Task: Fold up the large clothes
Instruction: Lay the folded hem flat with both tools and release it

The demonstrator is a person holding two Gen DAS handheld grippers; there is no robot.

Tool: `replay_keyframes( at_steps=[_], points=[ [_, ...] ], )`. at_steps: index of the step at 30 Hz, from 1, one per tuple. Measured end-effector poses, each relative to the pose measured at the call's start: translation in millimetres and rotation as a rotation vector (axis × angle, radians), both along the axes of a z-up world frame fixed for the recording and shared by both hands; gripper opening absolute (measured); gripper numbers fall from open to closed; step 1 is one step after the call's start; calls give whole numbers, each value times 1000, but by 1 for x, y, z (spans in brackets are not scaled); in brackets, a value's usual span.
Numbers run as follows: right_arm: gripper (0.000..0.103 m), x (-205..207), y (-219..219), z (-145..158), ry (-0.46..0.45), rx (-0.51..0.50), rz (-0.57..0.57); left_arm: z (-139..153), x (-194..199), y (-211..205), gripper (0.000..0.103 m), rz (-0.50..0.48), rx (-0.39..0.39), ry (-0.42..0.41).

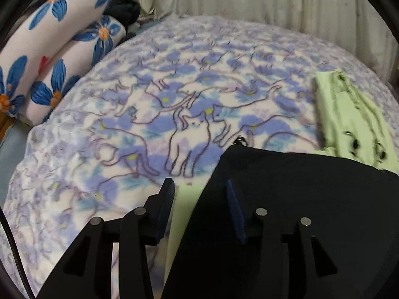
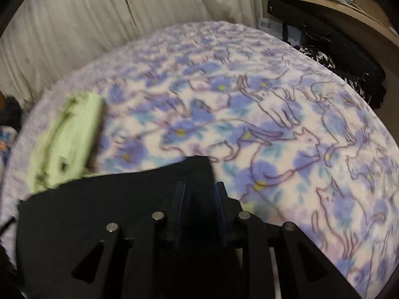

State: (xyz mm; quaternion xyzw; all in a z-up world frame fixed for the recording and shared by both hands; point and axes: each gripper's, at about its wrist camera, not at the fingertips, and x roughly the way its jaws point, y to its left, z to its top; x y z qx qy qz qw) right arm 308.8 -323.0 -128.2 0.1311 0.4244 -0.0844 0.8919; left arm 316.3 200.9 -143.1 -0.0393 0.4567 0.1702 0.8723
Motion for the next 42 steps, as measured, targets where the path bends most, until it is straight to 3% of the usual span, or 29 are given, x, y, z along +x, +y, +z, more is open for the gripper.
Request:
replay_keyframes(
  at_steps=[2, 8, 12, 14, 18, 21, 25, 29, 32, 36, 37, 40, 42],
  points=[
    [34, -13, 22, 10, -17, 18, 50, 10, -19, -12, 42, -34, -8, -11],
    [34, -60, 137, 14, 6, -3, 326, 18, -79, -85, 42, -204, -116, -35],
    [34, -90, 196, 1, 31, -23, 456, -2, -102, -131, 42, -259, -204, -20],
    [35, -100, 208, -10, 47, -57, 483, -17, -107, -144, 42, -246, -203, 17],
    [34, -118, 187, -29, 90, -118, 451, -31, -113, -135, 44, -195, -110, 37],
    [34, -136, 145, -32, 86, -147, 402, -35, -116, -108, 44, -138, -40, 53],
    [36, -151, 85, -36, 125, -299, 236, -37, -124, -72, 44, -82, -30, 62],
    [35, -162, 40, -35, 133, -162, 187, -37, -127, -72, 44, -94, 4, 63],
    [36, -160, 47, -34, 150, -208, 191, -37, -124, -78, 44, -76, 46, 77],
    [39, -159, 53, -34, 170, -230, 179, -35, -122, -77, 47, -62, 31, 97],
    [41, -159, 53, -34, 174, -222, 176, -34, -122, -76, 52, -65, 25, 101],
    [46, -155, 50, -35, 188, -194, 175, -29, -123, -79, 84, -95, -5, 120],
    [47, -152, 51, -35, 198, -183, 175, -28, -124, -83, 86, -115, -15, 131]
  ],
)
